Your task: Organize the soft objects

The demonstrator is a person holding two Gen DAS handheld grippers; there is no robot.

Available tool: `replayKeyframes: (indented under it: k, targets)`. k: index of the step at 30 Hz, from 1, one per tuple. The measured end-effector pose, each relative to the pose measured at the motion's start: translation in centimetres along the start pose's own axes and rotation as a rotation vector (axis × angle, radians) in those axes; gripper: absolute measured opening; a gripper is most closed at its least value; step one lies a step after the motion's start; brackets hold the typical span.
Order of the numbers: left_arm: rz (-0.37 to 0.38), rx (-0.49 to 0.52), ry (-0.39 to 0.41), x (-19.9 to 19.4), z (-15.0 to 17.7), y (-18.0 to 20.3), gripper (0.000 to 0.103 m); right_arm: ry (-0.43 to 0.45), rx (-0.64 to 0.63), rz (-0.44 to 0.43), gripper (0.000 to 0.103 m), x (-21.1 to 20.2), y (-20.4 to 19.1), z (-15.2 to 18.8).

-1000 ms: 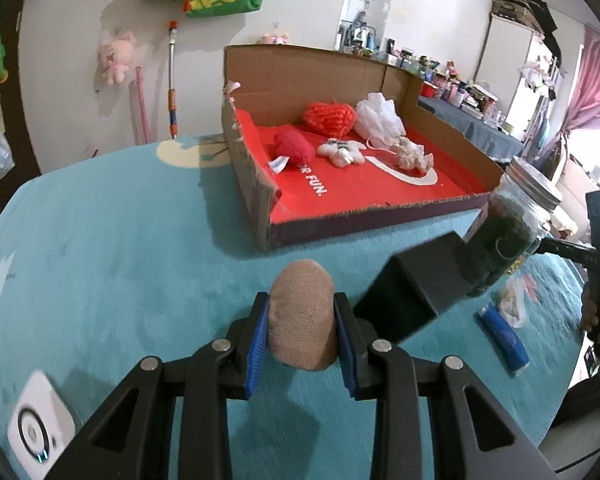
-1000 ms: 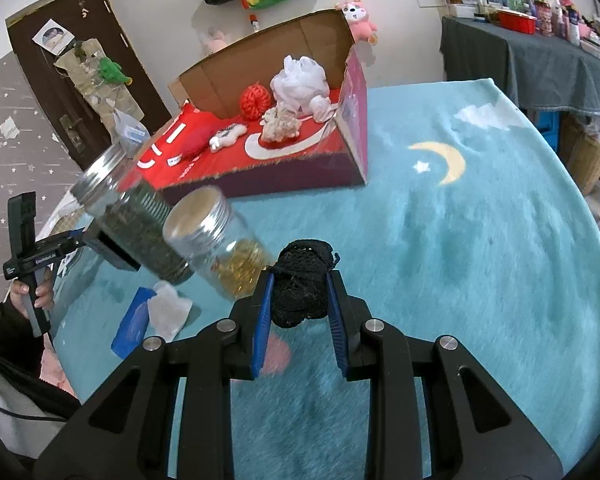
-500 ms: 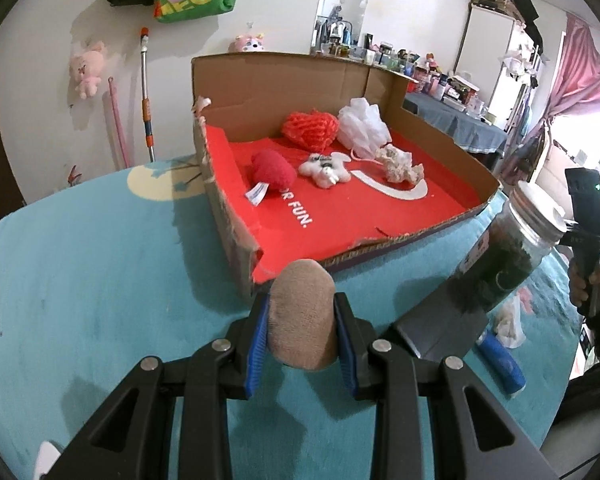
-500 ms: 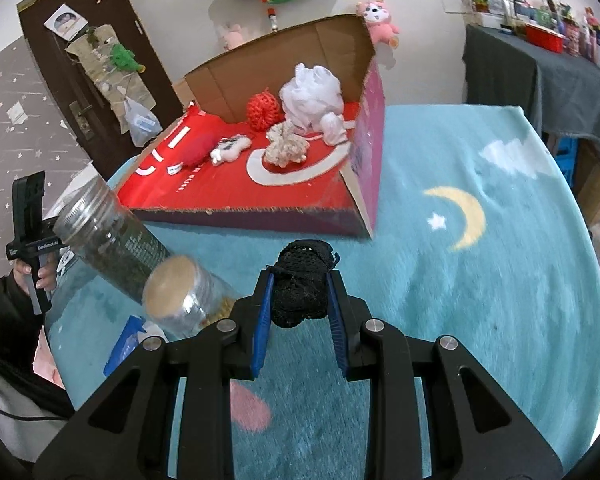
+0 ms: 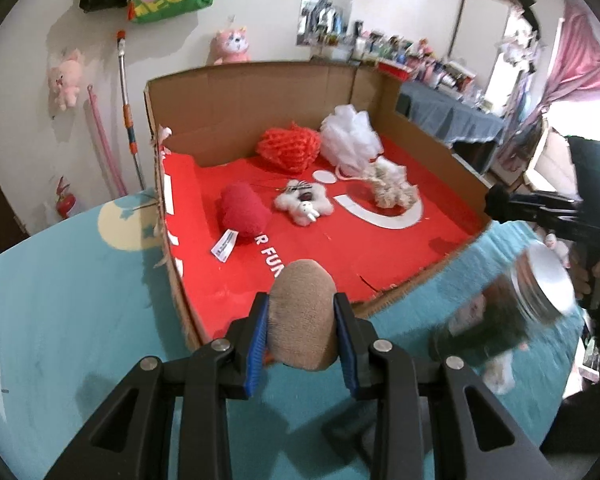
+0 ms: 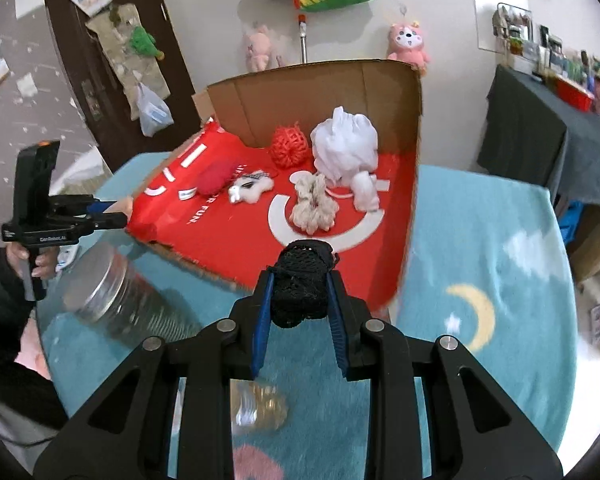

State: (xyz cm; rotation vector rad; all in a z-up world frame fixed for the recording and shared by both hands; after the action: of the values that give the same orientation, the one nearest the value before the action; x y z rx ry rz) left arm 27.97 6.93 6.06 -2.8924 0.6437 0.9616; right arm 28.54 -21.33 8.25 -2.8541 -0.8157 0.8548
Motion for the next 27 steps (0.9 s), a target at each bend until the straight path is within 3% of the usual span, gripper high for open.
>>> replayKeyframes:
  k: [13, 18, 27]
  targets:
    - [-0.120, 0.028, -0.170, 6.8, -0.9, -0.7, 0.038, -0.267, -0.115, 0.174, 0.025, 8.9, 0.5, -0.2]
    - [-0.142, 0.024, -0.203, 8.3, -0.6, -1.1, 0.038, -0.322, -0.169, 0.210, 0.026, 10.3, 0.3, 0.5]
    - [-0.146, 0.038, -0.213, 9.2, -0.2, -1.0, 0.044, -0.334, -0.250, 0.245, 0.029, 10.8, -0.3, 1.5]
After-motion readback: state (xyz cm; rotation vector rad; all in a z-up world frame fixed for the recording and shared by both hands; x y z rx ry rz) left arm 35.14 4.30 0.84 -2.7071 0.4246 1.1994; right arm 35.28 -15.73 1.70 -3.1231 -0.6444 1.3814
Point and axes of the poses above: each gripper's, at about its wrist camera, not at the fingertips, and x roughly the way its jaws point, y to its right, z to its underside, the point moved 5 cm from there along x, roughly the way its jaws point, and after that the axes turned 15 degrees about y, right-handed, at the moved point
